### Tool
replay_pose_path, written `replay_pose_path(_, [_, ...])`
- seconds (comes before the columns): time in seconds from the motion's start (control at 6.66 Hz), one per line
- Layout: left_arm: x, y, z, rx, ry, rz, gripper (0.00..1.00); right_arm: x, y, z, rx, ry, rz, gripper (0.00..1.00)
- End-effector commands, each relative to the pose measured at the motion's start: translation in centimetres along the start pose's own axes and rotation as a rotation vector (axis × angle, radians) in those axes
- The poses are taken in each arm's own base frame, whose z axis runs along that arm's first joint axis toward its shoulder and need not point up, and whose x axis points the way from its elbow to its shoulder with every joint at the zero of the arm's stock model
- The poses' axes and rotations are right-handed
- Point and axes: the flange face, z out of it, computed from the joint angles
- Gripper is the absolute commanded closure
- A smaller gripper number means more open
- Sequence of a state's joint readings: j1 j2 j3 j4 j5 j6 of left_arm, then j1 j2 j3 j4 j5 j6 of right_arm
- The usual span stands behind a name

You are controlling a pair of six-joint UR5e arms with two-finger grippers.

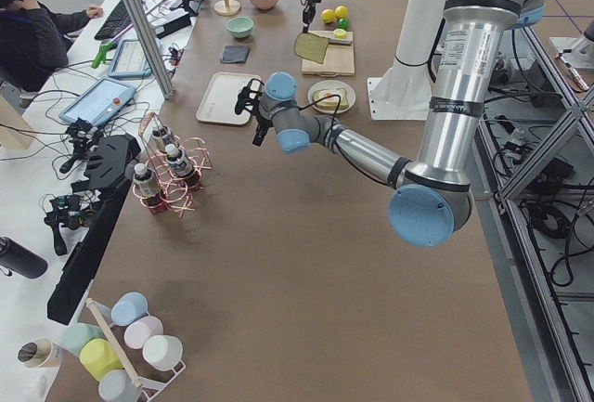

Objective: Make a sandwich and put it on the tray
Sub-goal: 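Lift the bread slice with the right gripper and carry it over the egg toast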

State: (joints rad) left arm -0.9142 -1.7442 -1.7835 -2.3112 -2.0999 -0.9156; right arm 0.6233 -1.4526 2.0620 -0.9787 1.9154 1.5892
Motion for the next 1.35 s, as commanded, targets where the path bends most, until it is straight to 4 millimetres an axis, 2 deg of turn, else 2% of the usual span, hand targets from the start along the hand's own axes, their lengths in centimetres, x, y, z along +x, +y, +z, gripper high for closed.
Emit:
replay_pose_path(0.0, [-0.3, 0.2, 0.1, -0.01, -0.001, -0.006, 0.02, -5.1, 1.3, 0.5, -0.028, -0.057, -0.029, 1.0])
replay_pose_path(0.15, [-0.5, 0.3, 0.3, -0.016, -0.005, -0.01, 0.02, -9.0, 2.6, 1.2, -0.042, -0.051, -0.037, 1.0])
replay_pose_path(0.3, [-0.8, 0.3, 0.4, -0.019, -0.012, -0.018, 0.02, -11.8, 4.6, 2.2, -0.076, -0.058, -0.057, 1.0])
replay_pose_path(0.45, [-0.9, 0.4, 0.4, -0.022, -0.014, -0.049, 0.02, -13.8, 7.9, 3.9, -0.089, -0.082, -0.135, 1.0])
replay_pose_path(0.6, [-1.5, 0.7, 0.2, -0.024, -0.021, -0.061, 0.02, -15.0, 10.5, 6.4, -0.072, -0.08, -0.179, 1.0])
replay_pose_path(0.75, [-2.0, 0.9, 0.0, -0.039, -0.017, -0.069, 0.02, -15.6, 11.9, 7.5, -0.093, -0.079, -0.221, 1.0])
replay_pose_path(1.05, [-2.2, 0.9, 0.0, -0.038, -0.018, -0.074, 0.02, -15.4, 13.2, 9.2, -0.115, -0.068, -0.319, 1.0])
replay_pose_path(1.2, [-2.1, 0.9, 0.0, -0.039, -0.017, -0.086, 0.02, -15.4, 14.7, 9.5, -0.125, -0.072, -0.333, 1.0])
